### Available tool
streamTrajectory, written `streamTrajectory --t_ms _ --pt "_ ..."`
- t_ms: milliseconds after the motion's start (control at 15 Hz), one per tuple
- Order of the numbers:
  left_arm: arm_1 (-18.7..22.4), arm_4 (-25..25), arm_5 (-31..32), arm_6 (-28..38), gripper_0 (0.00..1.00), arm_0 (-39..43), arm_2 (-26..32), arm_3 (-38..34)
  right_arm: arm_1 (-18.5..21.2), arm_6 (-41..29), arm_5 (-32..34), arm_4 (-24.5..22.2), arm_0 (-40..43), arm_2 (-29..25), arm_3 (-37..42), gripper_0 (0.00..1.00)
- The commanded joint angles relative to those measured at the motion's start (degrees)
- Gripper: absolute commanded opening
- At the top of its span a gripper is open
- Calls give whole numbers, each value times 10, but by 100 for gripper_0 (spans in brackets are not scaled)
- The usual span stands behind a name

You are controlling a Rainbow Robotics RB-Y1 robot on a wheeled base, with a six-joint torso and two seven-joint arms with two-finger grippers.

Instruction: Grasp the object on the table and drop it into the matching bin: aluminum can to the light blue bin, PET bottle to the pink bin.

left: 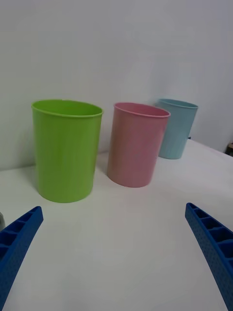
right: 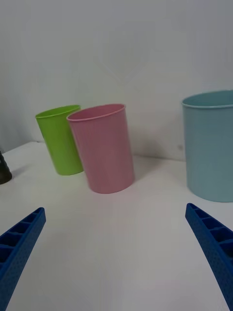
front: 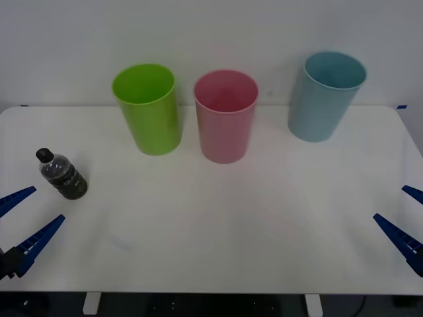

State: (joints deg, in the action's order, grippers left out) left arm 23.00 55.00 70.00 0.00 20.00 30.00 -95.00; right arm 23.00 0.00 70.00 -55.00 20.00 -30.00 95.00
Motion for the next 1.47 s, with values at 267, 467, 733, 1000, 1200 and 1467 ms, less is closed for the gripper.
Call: streamTrajectory --t_ms 267,467,733,1000,1200,1467 --pt "-15 -8 -3 4 100 14 -1 13 0 0 0 0 0 0 0 100" --pt "-13 -19 -13 4 100 19 -5 13 0 0 0 0 0 0 0 100" --pt "-13 -19 -72 -11 100 40 -9 14 0 0 0 0 0 0 0 100" --pt "-13 -12 -139 -23 100 51 -17 14 0 0 0 0 0 0 0 100" --pt "-13 12 -181 -26 100 50 -16 26 0 0 0 0 0 0 0 100" --pt "-13 12 -195 -76 100 20 -10 92 0 0 0 0 0 0 0 100"
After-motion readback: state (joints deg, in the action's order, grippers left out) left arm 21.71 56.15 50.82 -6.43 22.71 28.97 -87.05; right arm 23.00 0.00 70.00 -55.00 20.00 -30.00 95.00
